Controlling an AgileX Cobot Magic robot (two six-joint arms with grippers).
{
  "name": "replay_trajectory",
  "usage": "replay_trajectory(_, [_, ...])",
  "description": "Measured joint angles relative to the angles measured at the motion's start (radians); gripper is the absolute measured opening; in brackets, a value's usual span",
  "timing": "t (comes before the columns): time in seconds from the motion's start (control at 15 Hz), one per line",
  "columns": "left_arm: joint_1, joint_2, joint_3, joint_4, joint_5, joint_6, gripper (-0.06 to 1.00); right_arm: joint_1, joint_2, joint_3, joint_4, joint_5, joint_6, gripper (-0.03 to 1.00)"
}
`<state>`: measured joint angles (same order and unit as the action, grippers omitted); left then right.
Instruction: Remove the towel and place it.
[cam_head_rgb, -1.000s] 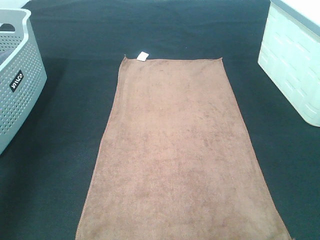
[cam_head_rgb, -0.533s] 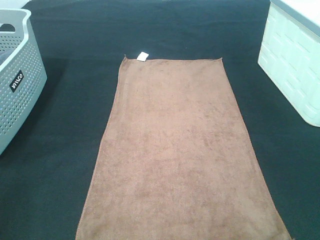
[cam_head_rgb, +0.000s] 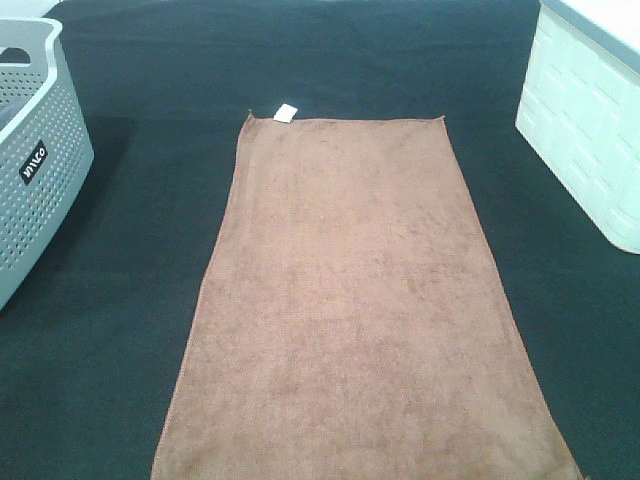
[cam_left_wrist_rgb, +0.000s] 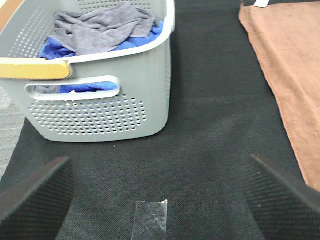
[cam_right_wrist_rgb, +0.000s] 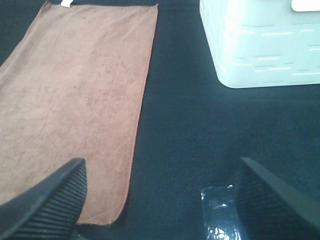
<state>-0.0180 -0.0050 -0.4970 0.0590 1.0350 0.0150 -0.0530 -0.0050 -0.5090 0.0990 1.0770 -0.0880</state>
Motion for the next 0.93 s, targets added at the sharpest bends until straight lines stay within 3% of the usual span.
replay_trajectory(0.73, [0.000,0.000,0.000,0.001,0.001,-0.027,0.86,0.000,0.000,0.008,0.000,-0.015,-0.003,0.74])
replay_trajectory(0.93, [0.000,0.000,0.000,-0.053,0.001,-0.028,0.86,0.000,0.000,0.008,0.000,-0.015,-0.003,0.74])
